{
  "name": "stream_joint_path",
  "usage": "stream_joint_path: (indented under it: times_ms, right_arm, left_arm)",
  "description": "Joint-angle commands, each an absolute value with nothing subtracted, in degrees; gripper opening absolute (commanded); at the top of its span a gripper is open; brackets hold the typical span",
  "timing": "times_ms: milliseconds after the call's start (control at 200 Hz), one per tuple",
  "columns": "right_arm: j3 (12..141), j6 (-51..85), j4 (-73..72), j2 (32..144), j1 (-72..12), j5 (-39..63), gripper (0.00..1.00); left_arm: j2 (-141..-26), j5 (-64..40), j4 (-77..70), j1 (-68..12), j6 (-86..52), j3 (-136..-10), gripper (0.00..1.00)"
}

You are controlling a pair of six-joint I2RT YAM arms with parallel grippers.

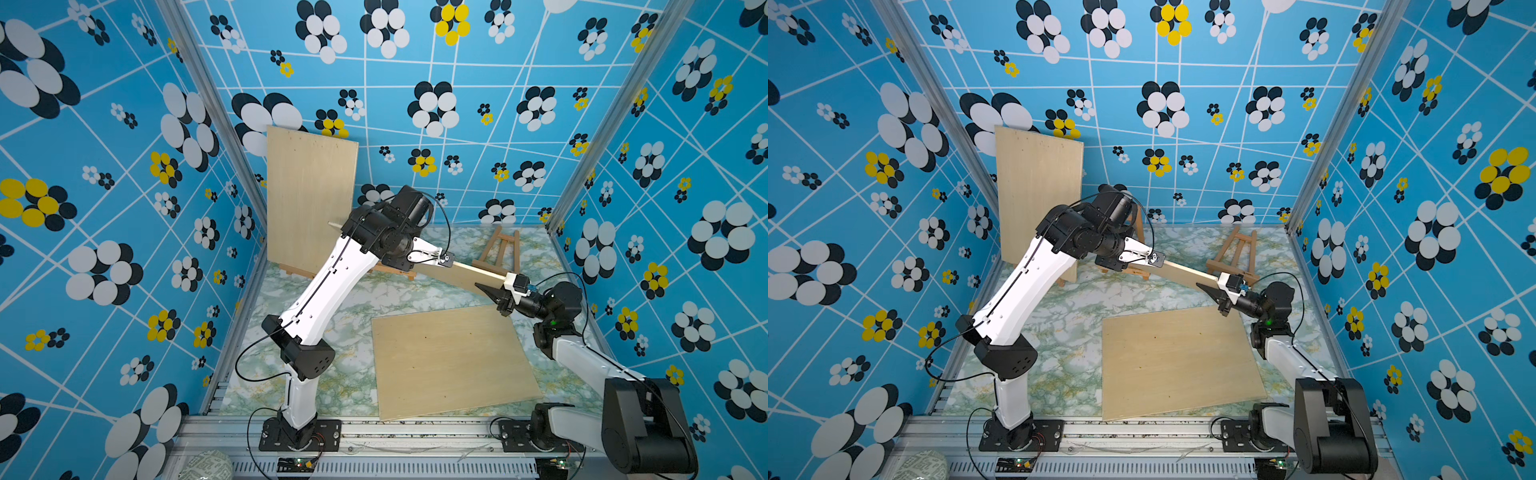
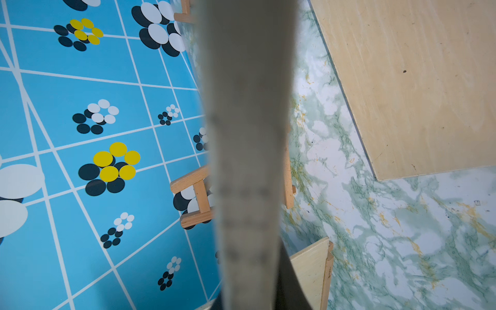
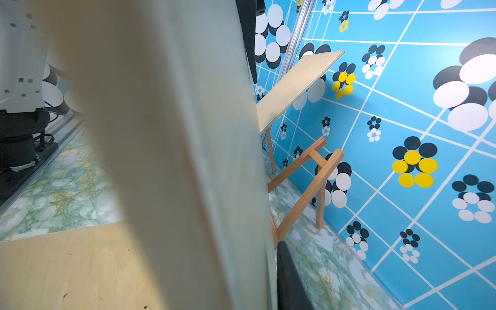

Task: Assemble the easel
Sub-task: Place the drawing board on the easel.

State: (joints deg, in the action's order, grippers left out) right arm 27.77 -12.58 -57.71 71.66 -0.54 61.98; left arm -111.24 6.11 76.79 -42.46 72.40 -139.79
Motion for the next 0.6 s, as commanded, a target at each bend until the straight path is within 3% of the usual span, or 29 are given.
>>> stream_joint_path:
  times_ms: [0,380,455,595]
  right_arm:
    - [32.0,9.3,-54.2,73.4,-1.1,46.5,0.0]
    - [32.9,10.2,-57.0,77.7,-0.6,47.5,0.0]
    - [33.2,10.1,-56.7,77.9,-0.5,47.6,0.0]
    - [33.5,9.1,-55.2,77.8,-0.6,47.5,0.0]
  left_arm:
    - [-113.0,-3.1,61.5,-46.8,68.0,-141.2,0.0]
    - [-113.4,-2.8,62.8,-46.8,67.0,-141.2,0.0]
    - [-113.5,-2.6,62.5,-46.8,66.7,-141.2,0.14]
    - [-113.8,-2.7,62.5,-46.6,66.4,-141.2,0.19]
